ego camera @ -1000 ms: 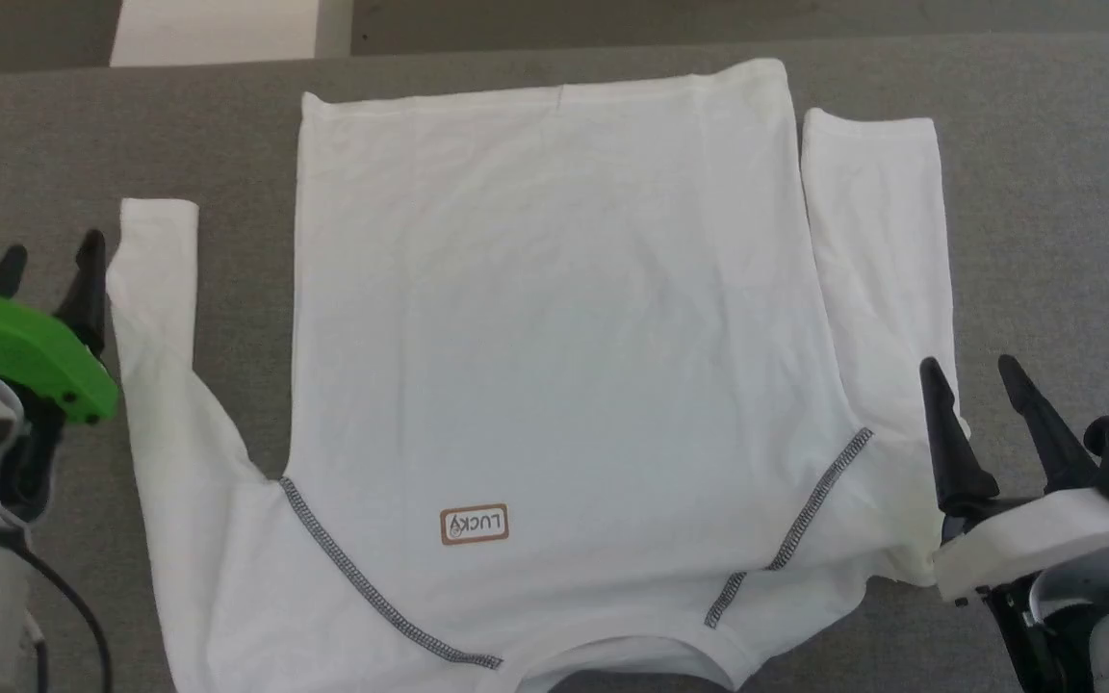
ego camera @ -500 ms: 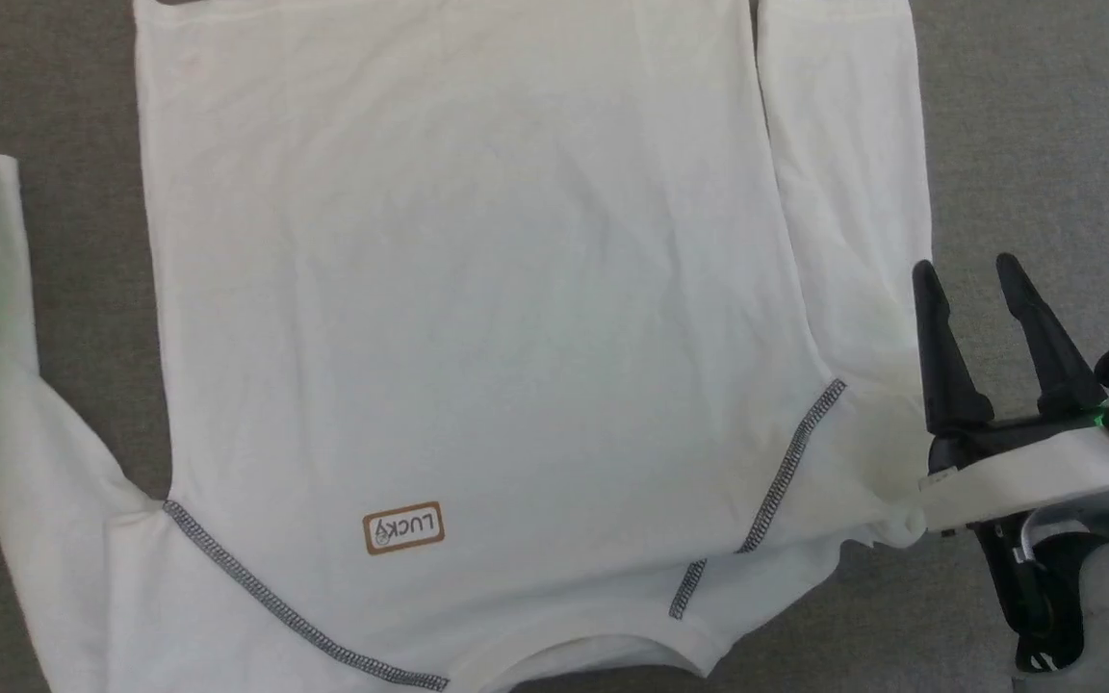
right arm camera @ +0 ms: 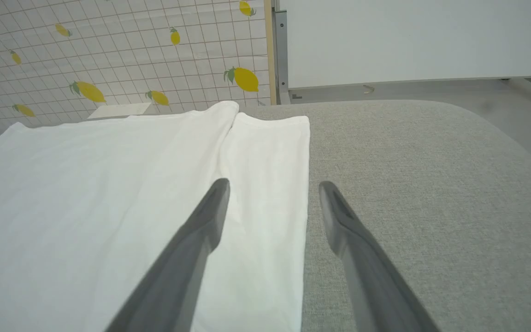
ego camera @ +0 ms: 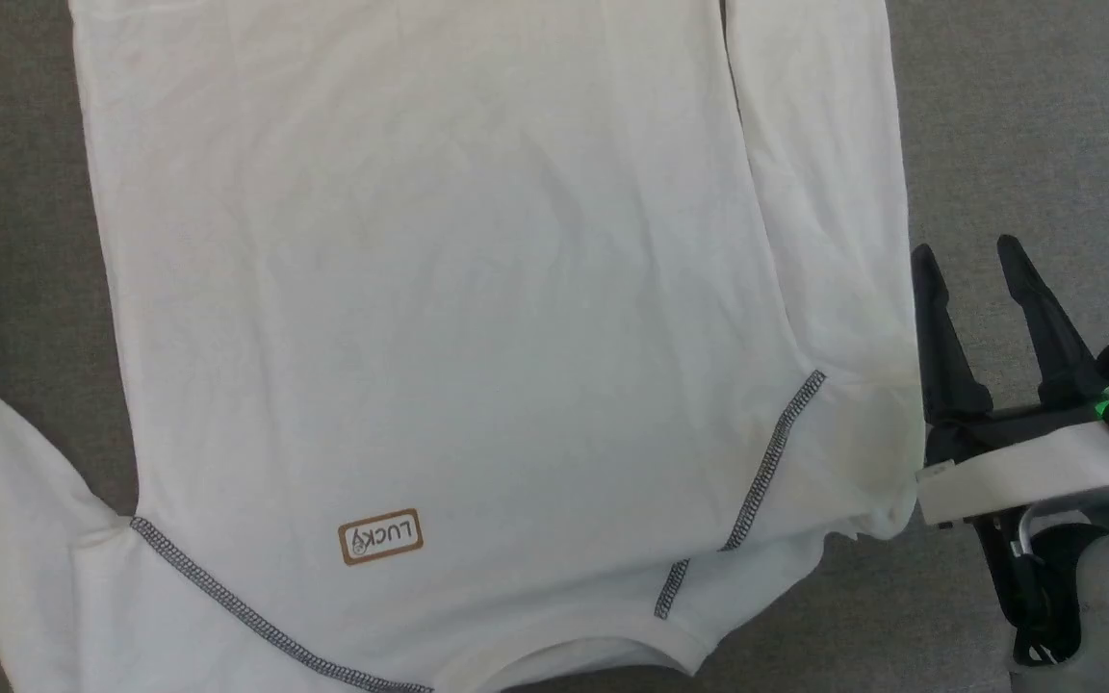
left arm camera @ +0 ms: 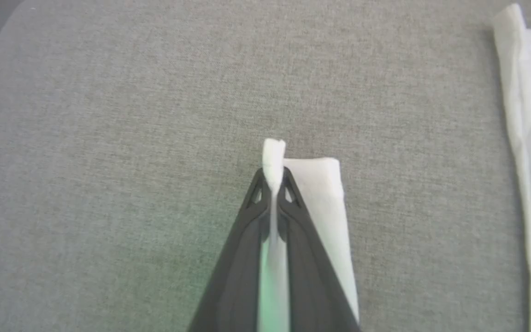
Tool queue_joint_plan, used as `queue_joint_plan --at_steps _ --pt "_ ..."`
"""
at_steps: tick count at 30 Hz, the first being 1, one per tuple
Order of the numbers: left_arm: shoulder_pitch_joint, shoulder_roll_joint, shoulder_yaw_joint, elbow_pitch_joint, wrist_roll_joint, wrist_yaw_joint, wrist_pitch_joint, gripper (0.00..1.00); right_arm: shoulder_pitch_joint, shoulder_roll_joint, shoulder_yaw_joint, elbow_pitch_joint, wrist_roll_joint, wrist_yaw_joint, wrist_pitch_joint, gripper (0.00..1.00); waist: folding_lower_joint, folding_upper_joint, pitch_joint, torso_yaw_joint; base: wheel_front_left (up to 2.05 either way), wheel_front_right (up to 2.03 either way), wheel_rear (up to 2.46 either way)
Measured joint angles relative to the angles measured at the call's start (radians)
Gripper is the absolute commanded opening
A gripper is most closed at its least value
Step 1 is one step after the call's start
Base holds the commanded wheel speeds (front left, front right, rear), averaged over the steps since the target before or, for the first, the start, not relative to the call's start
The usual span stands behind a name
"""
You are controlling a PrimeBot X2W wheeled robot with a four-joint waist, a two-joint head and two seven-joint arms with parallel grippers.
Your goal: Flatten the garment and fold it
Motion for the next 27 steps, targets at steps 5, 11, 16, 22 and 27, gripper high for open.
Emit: queue_joint_plan --at_steps 5,11,16,22,27 --pt "0.048 0.0 0.022 -0.04 0.012 0.008 -0.119 0.0 0.004 0.0 -0.01 0.003 -0.002 0.0 0.002 1.0 0.0 0.0 -0.045 0.012 0.0 0.0 0.0" --pt "0.149 -0.006 0.065 -0.224 0.011 0.031 -0.235 0.0 0.044 0.0 -0.032 0.003 -0.009 0.0 0.025 1.0 0.0 0.0 -0.124 0.037 0.0 0.0 0.0" --pt "0.292 -0.017 0.076 -0.496 0.025 0.086 -0.252 0.0 0.099 0.0 -0.05 -0.007 -0.009 0.0 0.048 1.0 -0.0001 0.0 -0.201 0.062 0.0 0.0 0.0" --pt "0.405 -0.056 -0.013 -0.792 0.079 0.13 -0.232 0.0 0.153 0.0 -0.073 -0.029 -0.007 0.0 0.075 1.0 -0.0002 0.0 -0.292 0.103 0.0 0.0 0.0" --pt "0.406 -0.162 -0.18 -0.874 0.092 0.11 -0.235 0.0 0.165 0.0 -0.08 -0.044 -0.004 0.0 0.094 1.0 -0.0002 0.0 -0.341 0.14 0.0 0.0 0.0"
